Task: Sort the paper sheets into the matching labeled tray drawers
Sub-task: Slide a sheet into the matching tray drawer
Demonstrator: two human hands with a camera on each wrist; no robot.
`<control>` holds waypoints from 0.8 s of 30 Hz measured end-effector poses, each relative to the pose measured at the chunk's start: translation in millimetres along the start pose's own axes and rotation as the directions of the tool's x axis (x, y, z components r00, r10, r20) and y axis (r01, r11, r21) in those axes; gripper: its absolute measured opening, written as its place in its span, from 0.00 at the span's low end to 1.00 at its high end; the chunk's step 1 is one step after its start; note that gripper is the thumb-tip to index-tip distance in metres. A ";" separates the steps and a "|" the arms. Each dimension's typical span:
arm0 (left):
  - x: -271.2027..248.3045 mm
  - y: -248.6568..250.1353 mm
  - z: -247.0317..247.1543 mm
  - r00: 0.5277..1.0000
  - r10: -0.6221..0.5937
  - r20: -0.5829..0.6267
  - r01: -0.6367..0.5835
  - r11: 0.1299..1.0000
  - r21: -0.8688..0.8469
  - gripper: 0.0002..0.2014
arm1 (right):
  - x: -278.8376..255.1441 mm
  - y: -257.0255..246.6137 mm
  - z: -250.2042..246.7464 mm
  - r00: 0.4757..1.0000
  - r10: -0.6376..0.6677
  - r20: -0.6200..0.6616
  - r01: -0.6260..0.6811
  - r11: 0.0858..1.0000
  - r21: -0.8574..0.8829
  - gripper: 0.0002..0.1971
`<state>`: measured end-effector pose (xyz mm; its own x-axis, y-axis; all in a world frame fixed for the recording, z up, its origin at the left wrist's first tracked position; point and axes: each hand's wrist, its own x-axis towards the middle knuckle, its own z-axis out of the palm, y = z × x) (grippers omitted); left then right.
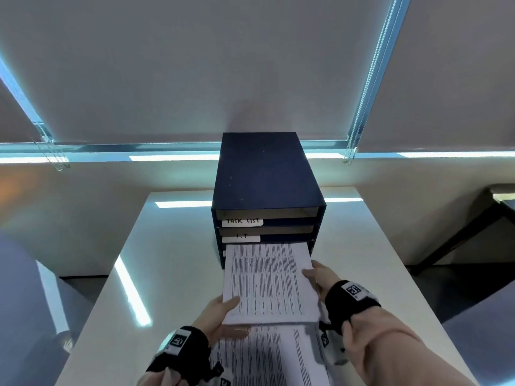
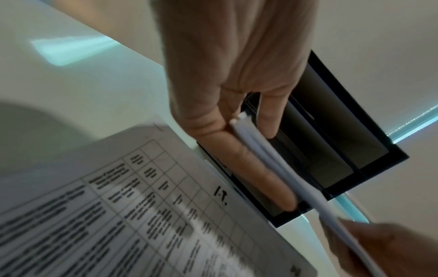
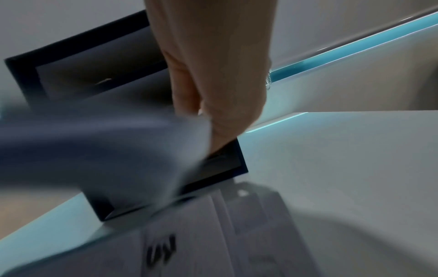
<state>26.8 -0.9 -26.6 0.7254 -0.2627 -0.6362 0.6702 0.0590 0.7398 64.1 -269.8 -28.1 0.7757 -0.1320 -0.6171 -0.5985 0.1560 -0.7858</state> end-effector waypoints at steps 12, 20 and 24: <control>80.9 40.1 12.3 0.976 0.088 -0.200 -0.142 0.951 -0.273 0.17 | 18.4 -8.9 -1.6 0.991 0.124 0.040 -0.130 0.908 0.398 0.12; 88.2 70.8 17.8 0.981 0.128 -0.148 -0.165 0.947 -0.276 0.20 | 49.6 -38.6 49.7 0.995 0.045 0.091 -0.083 0.879 0.470 0.10; 54.2 40.4 14.8 0.965 0.243 -0.103 -0.205 0.936 0.285 0.04 | 39.2 -15.2 33.5 0.995 0.006 0.096 -0.033 0.958 0.286 0.12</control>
<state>90.9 -27.1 -28.0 0.8788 -0.1398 -0.4563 0.4336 -0.1655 0.8858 110.3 -244.5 -39.0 0.7880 -0.0361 -0.6146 -0.5416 0.4340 -0.7200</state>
